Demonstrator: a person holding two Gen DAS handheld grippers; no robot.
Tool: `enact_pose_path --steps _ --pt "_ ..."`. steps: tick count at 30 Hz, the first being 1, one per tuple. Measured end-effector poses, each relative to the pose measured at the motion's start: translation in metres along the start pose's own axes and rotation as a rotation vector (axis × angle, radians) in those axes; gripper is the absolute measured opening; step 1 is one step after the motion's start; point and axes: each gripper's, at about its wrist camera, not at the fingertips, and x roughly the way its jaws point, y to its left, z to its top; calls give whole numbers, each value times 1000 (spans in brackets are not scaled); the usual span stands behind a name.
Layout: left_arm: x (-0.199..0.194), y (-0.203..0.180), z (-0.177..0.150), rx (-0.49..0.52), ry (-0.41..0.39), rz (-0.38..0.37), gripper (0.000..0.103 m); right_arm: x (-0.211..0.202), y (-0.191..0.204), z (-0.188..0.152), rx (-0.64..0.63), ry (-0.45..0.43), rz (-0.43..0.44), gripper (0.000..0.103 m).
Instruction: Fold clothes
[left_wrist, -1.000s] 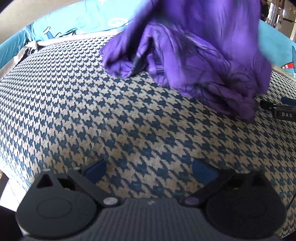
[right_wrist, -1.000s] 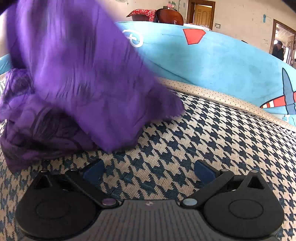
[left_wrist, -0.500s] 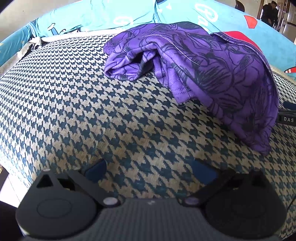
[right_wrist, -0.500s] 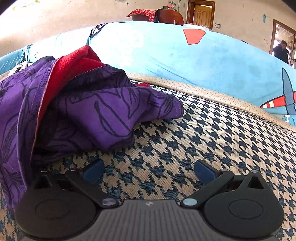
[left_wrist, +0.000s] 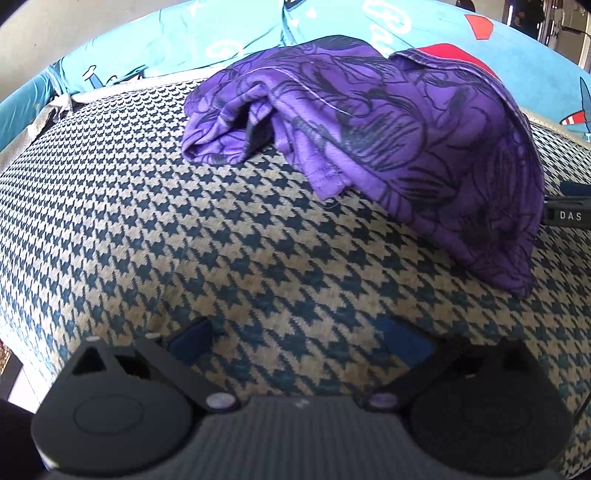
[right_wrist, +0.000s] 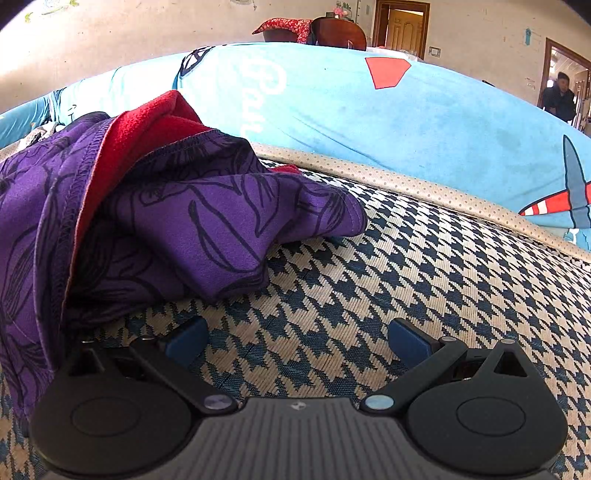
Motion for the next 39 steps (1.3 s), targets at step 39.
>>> enact_pose_path --steps 39 --pt "13 -4 2 9 2 3 103 -33 29 16 154 173 -145 103"
